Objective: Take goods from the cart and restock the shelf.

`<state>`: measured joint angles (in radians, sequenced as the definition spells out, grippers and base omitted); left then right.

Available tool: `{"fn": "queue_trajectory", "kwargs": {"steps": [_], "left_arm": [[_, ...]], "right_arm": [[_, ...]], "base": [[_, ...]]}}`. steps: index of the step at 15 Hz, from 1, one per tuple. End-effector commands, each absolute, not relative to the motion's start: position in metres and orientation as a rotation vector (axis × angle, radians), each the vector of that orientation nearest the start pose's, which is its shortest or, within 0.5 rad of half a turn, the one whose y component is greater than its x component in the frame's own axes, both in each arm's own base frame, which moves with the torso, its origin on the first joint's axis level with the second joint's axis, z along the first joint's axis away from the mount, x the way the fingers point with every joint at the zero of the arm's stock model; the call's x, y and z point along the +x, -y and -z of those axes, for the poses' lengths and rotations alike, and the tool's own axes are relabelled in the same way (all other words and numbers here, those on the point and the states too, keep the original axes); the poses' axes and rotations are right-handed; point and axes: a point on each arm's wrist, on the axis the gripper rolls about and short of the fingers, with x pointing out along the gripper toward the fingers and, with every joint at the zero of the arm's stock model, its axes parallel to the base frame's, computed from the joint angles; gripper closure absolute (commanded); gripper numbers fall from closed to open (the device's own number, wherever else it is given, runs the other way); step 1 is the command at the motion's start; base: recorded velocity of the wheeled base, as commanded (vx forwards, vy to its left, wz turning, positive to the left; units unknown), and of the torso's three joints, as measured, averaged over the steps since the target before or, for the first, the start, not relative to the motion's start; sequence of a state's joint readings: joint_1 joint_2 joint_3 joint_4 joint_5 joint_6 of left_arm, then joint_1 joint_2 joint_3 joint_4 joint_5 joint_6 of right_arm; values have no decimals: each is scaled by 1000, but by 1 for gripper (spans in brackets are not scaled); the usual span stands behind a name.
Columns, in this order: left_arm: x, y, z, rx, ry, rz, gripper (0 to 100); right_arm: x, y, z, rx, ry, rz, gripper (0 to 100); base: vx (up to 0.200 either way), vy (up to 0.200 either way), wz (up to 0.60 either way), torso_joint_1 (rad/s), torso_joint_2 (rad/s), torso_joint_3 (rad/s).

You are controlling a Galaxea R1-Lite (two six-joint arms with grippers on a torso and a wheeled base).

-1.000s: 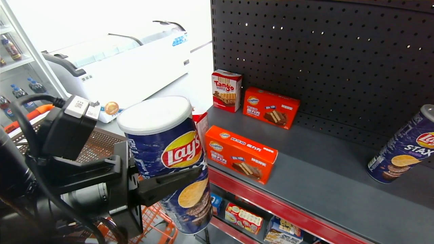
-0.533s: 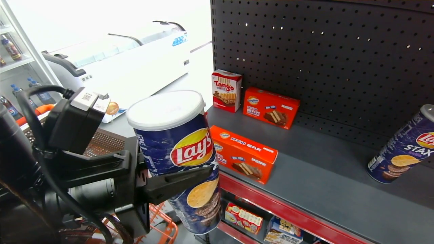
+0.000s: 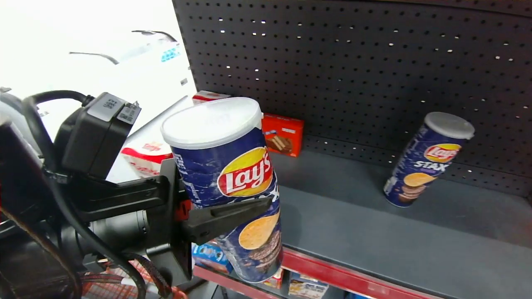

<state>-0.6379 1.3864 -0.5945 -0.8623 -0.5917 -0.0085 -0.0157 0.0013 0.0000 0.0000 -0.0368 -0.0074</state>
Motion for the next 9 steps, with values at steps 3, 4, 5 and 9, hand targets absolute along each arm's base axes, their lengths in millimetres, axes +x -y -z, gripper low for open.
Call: {"fn": "queue_trajectory", "kwargs": {"steps": [3, 4, 5, 9], "left_arm": [[173, 144, -229, -10, 66, 1230, 100], [173, 144, -229, -11, 65, 1229, 100], [174, 144, -228, -11, 62, 1226, 100], [175, 142, -226, -10, 54, 1216, 100]], "right_arm": [[-23, 0, -76, -8, -2, 52, 0], [-23, 0, -76, -8, -2, 54, 0], [-23, 0, -76, -8, 0, 52, 0], [-23, 0, -76, -9, -2, 43, 0]], "base": [[0, 0, -600, 2, 2, 2], [0, 0, -600, -2, -2, 2], [0, 0, -600, 7, 7, 2], [0, 0, 0, 0, 0, 0]]}}
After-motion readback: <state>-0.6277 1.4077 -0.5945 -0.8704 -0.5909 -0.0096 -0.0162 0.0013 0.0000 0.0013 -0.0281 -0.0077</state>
